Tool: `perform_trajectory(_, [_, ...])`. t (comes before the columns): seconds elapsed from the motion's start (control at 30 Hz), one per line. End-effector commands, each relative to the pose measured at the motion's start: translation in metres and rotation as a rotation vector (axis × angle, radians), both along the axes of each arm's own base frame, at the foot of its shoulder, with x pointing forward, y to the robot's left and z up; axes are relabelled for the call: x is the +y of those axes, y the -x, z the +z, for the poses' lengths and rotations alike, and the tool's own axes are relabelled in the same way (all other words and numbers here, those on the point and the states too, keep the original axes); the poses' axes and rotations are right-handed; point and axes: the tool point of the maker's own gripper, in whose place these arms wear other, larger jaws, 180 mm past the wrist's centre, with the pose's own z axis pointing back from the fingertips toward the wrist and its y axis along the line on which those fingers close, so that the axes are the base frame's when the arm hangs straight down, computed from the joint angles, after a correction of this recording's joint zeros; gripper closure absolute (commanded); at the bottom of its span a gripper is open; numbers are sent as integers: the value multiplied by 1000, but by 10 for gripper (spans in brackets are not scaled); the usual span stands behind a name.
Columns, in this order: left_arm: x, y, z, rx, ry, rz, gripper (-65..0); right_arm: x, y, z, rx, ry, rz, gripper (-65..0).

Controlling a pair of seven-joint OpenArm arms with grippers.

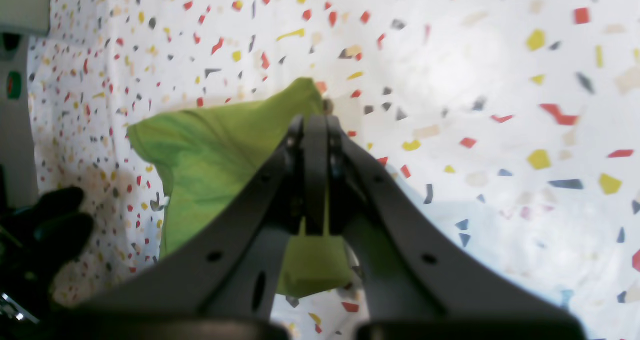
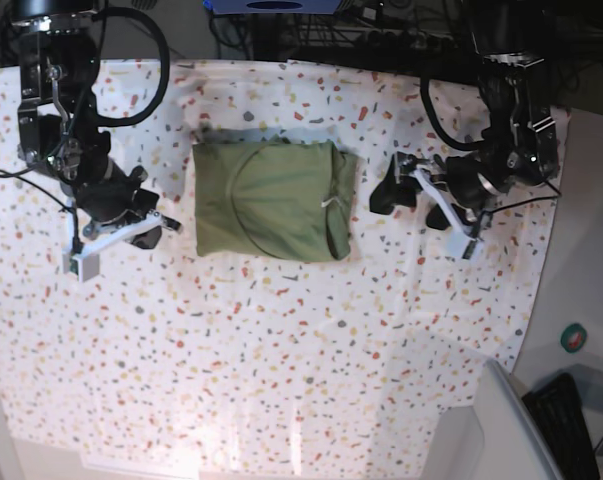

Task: Layout the t-shirt on the table in an organized manner, then fold the t-shirt properly
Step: 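Grasp the bundle's side with the left gripper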

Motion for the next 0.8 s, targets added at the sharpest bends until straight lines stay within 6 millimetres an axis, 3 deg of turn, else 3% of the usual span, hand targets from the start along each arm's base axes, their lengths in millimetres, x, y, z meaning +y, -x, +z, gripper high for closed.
perform_trajectory(0.0, [-11, -14, 12, -53, 31, -22, -650, -2, -9, 12, -47, 0, -4, 0])
perform_trajectory(0.1, [-32, -16, 2, -18, 81, -35, -650, -1, -9, 12, -47, 0, -3, 0])
perform_trajectory(0.43, [-63, -19, -22, 74, 170, -30, -650, -10, -3, 7, -31, 22, 0, 0])
perform_trajectory(0.77, [-89, 1, -40, 148, 174, -117, -650, -8, -2, 6, -28, 23, 5, 0])
